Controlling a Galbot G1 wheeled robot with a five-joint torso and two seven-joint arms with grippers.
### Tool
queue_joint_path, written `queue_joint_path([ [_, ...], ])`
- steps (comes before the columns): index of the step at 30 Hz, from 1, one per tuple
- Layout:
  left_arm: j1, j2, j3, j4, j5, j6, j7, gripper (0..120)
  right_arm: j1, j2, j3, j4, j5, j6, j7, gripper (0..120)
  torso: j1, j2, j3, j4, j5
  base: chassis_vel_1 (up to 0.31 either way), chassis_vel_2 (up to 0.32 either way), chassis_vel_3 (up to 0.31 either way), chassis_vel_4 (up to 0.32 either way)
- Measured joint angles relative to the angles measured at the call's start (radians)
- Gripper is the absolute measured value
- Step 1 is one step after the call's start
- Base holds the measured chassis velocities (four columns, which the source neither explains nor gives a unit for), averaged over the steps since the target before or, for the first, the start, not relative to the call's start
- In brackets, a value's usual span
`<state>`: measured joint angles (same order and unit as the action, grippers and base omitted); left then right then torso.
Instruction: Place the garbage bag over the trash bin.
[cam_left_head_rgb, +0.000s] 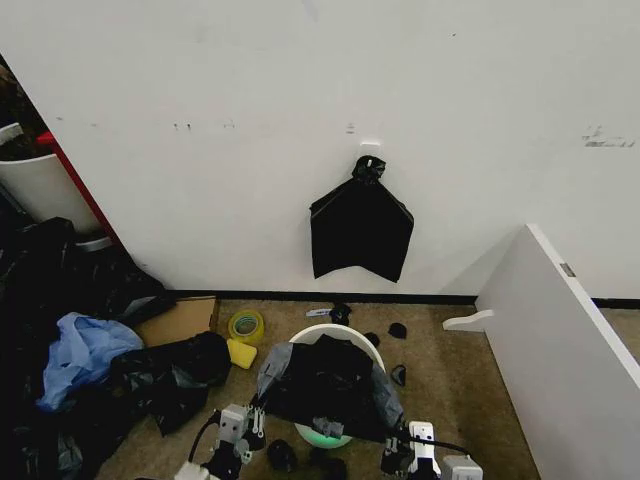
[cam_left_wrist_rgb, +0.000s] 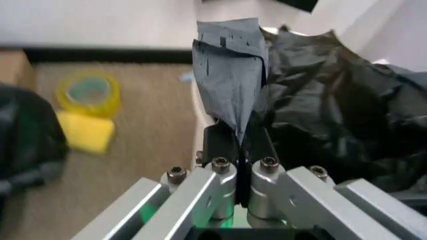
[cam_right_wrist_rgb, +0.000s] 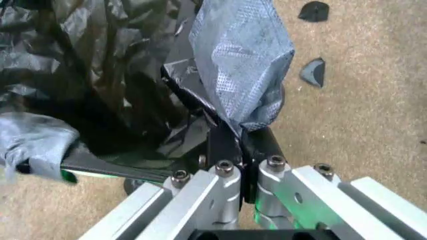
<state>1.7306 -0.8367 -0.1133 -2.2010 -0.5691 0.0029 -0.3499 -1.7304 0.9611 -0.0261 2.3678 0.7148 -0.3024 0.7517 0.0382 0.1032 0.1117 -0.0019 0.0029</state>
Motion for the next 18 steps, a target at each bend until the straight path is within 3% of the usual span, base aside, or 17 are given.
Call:
queue_joint_path([
  [4, -0.013, 0.014, -0.003, -0.070, -0.086, 0.133, -0.037, 0, -0.006, 0.001, -0.003, 0.007, 0.002, -0.020, 0.007, 0, 0.000, 0.000, 0.000, -0.0002, -0.0002, 0.000, 0.000, 0.000, 0.000],
  [5, -0.013, 0.014, -0.003, -0.070, -0.086, 0.133, -0.037, 0, -0.006, 0.001, -0.003, 0.007, 0.002, -0.020, 0.007, 0, 0.000, 0.000, 0.000, -0.0002, -0.0002, 0.000, 0.000, 0.000, 0.000],
  [8, -0.006, 0.035, 0.005, -0.115, -0.092, 0.241, -0.121, 0, -0.022, -0.005, -0.010, 0.028, 0.001, -0.080, 0.019, 0, 0.000, 0.000, 0.000, -0.0001, -0.0002, 0.000, 0.000, 0.000, 0.000],
  [12, -0.028, 0.024, 0.010, -0.080, -0.102, 0.282, -0.198, 0, 0.000, 0.001, -0.014, 0.011, 0.005, -0.151, 0.044, 0, 0.000, 0.000, 0.000, -0.0002, -0.0003, 0.000, 0.000, 0.000, 0.000],
  [18, -0.070, -0.013, 0.016, -0.011, -0.117, 0.298, -0.232, 0, 0.073, 0.018, -0.017, -0.064, 0.016, -0.167, 0.057, 0, 0.000, 0.000, 0.000, -0.0001, -0.0002, 0.000, 0.000, 0.000, 0.000],
])
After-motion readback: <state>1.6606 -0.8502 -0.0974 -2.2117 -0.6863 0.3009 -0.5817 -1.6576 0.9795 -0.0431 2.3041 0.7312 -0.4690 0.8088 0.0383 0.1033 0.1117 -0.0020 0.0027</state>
